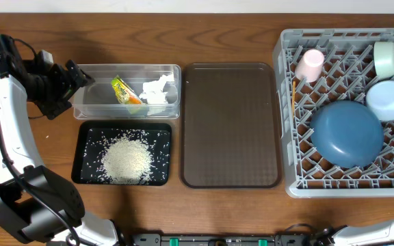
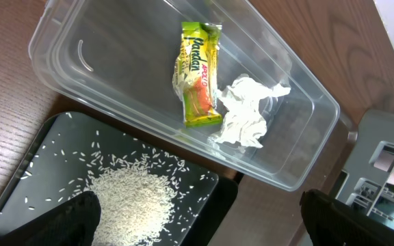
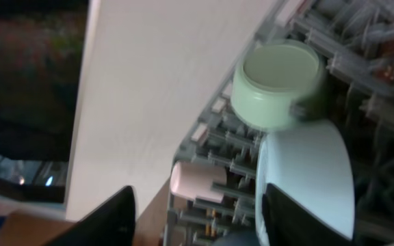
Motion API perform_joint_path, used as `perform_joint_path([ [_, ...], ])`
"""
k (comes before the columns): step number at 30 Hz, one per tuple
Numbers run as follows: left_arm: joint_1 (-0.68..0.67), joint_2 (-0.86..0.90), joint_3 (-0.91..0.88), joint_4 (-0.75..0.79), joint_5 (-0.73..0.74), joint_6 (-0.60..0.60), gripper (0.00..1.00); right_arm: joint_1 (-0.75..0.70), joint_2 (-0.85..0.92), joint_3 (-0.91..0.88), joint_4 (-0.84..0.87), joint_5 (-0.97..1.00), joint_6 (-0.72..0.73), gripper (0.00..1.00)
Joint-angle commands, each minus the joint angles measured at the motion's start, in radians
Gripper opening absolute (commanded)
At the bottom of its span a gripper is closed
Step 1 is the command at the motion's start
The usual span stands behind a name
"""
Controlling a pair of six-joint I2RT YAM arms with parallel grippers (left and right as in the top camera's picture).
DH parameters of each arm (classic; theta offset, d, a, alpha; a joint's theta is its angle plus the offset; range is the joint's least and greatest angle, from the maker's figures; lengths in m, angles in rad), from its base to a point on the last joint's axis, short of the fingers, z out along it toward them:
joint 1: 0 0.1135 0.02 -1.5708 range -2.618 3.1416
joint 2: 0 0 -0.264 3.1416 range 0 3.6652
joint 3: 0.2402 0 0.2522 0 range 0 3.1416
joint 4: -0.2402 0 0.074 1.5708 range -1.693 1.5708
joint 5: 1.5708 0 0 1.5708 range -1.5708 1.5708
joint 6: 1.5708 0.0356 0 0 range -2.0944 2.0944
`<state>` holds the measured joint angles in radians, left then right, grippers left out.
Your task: Sort waste into correct bins and load items into the dishwasher rack
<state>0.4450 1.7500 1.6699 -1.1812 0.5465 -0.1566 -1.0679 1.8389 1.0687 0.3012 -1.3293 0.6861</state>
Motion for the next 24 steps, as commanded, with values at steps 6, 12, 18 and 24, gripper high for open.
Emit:
perform_joint_path([
  [6,0.003,-0.016,0.023,-0.004,0.001,0.006,0.96,-0.024,0.005,0.011,0.314,-0.036,0.377,0.66],
  [12,0.003,-0.016,0.023,-0.004,0.001,0.006,0.96,0.085,0.005,0.011,0.64,-0.099,0.541,0.66],
  [18,0.003,-0.016,0.023,-0.004,0.001,0.006,0.96,0.27,0.005,0.011,1.019,-0.125,0.785,0.68],
  [24,0.003,-0.016,0.023,-0.004,0.001,0.006,0.96,0.483,0.005,0.011,1.19,-0.166,0.953,0.68],
])
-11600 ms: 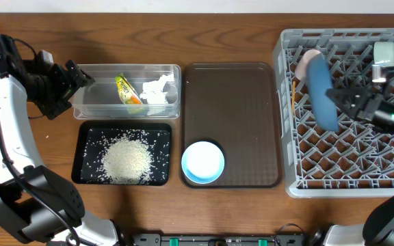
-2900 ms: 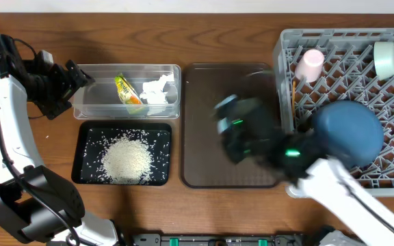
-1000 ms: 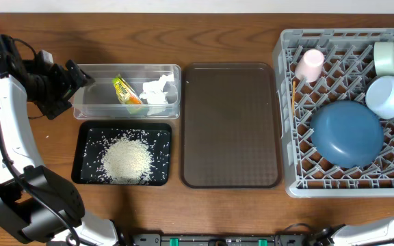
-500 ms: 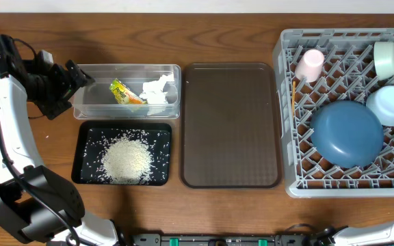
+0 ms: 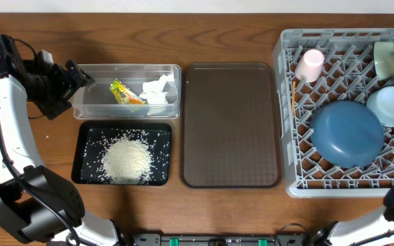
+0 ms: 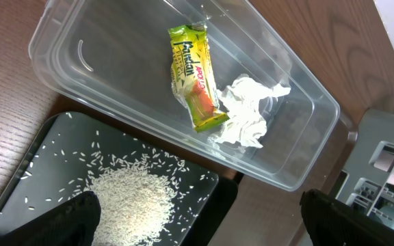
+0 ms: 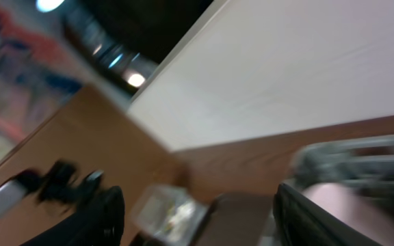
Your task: Sort waste into correct bins and load items into the dishwasher rack
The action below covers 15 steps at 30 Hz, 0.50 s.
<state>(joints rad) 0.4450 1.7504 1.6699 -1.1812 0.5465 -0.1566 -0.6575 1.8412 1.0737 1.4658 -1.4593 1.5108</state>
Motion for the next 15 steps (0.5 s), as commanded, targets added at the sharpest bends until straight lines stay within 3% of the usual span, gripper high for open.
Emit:
perform_joint_path([
  [1,0.003,-0.017,0.023,-0.004,0.001,0.006,0.96,0.114,0.003,0.006,0.033,-0.042,0.134,0.68],
  [10,0.003,-0.017,0.023,-0.004,0.001,0.006,0.96,0.455,0.003,0.006,0.033,0.035,0.129,0.68],
  [15,0.003,-0.017,0.023,-0.004,0.001,0.006,0.96,0.64,0.003,0.006,-0.072,0.116,0.031,0.69],
])
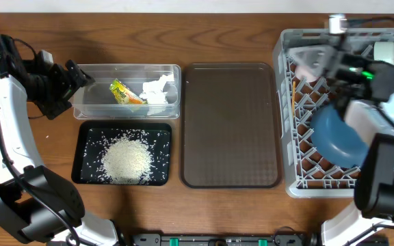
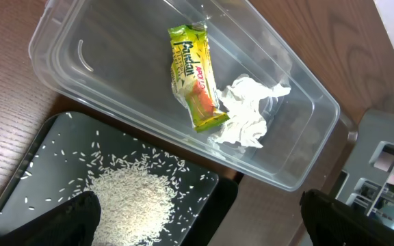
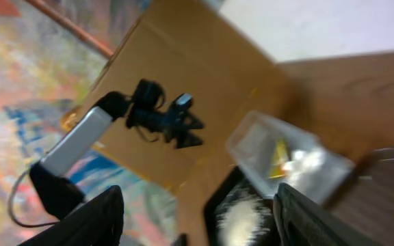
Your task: Sort waste into correct bins and load items into the dishwasher rack
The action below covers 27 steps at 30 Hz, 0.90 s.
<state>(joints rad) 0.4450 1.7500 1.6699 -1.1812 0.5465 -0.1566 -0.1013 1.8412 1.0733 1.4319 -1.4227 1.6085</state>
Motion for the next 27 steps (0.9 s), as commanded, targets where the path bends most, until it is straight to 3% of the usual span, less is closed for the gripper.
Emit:
perform_joint_path([
  [1,0.003,-0.016,0.023,-0.004,0.001,0.006,0.96,0.115,0.003,0.006,-0.077,0.093,-0.105,0.69],
  [8,0.003,-0.016,0.023,-0.004,0.001,0.006,0.96,0.345,0.003,0.006,-0.612,0.282,-0.64,0.72],
  [11,0.003,-0.016,0.023,-0.004,0.001,0.006,0.96,0.452,0.003,0.006,-0.909,0.472,-0.913,0.7],
  [15,0.003,-0.016,0.023,-0.004,0.001,0.006,0.96,0.604,0.003,0.006,-1.229,0.883,-1.195,0.73],
  [17,0.003,-0.016,0.023,-0.004,0.001,0.006,0.96,0.679,0.003,0.006,-1.342,1.12,-1.268,0.76],
  [19,0.003,-0.016,0.023,-0.004,0.001,0.006,0.96,0.755,0.003,0.006,-1.42,1.345,-1.315,0.86],
  [23,0.003,-0.016,0.023,-0.004,0.001,0.006,0.96,0.864,0.003,0.006,-1.487,1.649,-1.363,0.99],
  [27,0.003,-0.016,0.023,-0.004,0.001,0.006,0.96,0.911,0.003,0.006,-1.558,1.822,-1.363,0.99],
])
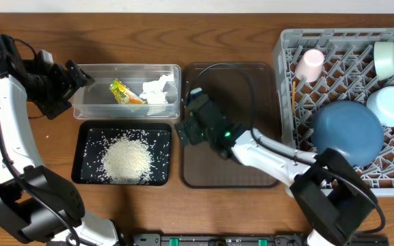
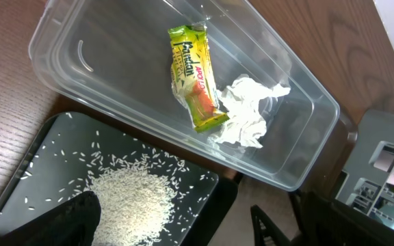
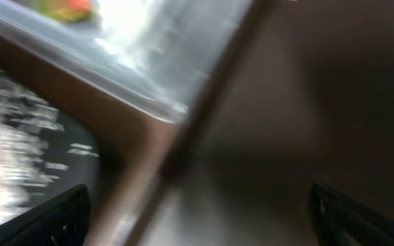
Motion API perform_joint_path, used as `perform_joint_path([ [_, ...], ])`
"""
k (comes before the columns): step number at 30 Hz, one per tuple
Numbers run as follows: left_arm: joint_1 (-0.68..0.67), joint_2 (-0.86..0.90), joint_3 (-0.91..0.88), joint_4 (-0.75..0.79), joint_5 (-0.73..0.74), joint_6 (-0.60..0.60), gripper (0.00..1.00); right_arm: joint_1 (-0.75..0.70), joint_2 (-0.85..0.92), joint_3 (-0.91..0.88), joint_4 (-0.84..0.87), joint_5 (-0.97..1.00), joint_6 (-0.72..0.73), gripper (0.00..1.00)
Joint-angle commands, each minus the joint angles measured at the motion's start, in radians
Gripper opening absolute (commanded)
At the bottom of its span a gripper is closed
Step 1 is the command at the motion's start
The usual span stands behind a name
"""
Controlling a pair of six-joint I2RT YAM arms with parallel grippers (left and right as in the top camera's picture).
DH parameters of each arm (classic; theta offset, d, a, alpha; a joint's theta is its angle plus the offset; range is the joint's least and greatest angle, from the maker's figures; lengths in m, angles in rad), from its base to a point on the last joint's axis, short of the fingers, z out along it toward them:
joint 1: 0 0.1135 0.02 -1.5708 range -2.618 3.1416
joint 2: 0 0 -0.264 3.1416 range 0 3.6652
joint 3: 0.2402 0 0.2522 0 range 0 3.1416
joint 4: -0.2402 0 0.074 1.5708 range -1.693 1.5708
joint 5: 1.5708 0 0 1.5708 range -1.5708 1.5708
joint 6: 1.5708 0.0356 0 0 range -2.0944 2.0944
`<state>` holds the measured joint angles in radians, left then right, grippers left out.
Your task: Sort waste into correct bins and load items into the dishwasher rack
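Observation:
A green-yellow snack wrapper (image 2: 195,75) and a crumpled white tissue (image 2: 248,113) lie in the clear plastic bin (image 1: 87,109). Below it a black tray (image 1: 86,174) holds loose rice (image 1: 125,158). The grey dish rack (image 1: 289,130) holds a pink cup (image 1: 311,63), a green cup (image 1: 386,58), a pale blue bowl (image 1: 390,100) and a big blue bowl (image 1: 347,133). My left gripper (image 1: 74,74) hangs open at the bin's left end, holding nothing. My right gripper (image 1: 185,123) is open and low over the left edge of the brown tray (image 1: 252,137); its wrist view is blurred.
The brown tray lies between the bins and the rack with nothing on it but my right gripper. The right arm stretches across its lower half towards the rack's front corner. Bare wooden table (image 1: 231,44) runs along the back.
My right gripper was up over the back of the dish rack. Now it is low over the brown tray's left edge, next to the two bins. The left arm and the waste have not moved.
At first the right arm was nearly out of the overhead view, its camera on the rack's cups; the wrapper lay straight in the bin. Then the wrapper lay tilted. The right arm showed at the rack's right edge, then over the rack, now at the brown tray.

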<state>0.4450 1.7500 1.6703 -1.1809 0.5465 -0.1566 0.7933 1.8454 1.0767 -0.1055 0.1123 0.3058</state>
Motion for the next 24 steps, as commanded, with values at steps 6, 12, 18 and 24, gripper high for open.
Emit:
perform_joint_path([
  [6,0.003,-0.016,0.022,-0.004,0.001,0.006,0.96,0.015,0.0,0.002,-0.117,0.291,-0.06,0.99],
  [12,0.003,-0.016,0.022,-0.004,0.001,0.006,0.96,0.015,0.0,0.002,-0.137,0.289,-0.06,0.99],
  [18,0.003,-0.016,0.022,-0.004,0.001,0.006,0.96,0.015,0.0,0.002,-0.138,0.271,-0.06,0.99],
  [24,0.003,-0.016,0.022,-0.004,0.001,0.006,0.96,0.016,0.0,0.002,-0.138,0.272,-0.06,0.99],
])
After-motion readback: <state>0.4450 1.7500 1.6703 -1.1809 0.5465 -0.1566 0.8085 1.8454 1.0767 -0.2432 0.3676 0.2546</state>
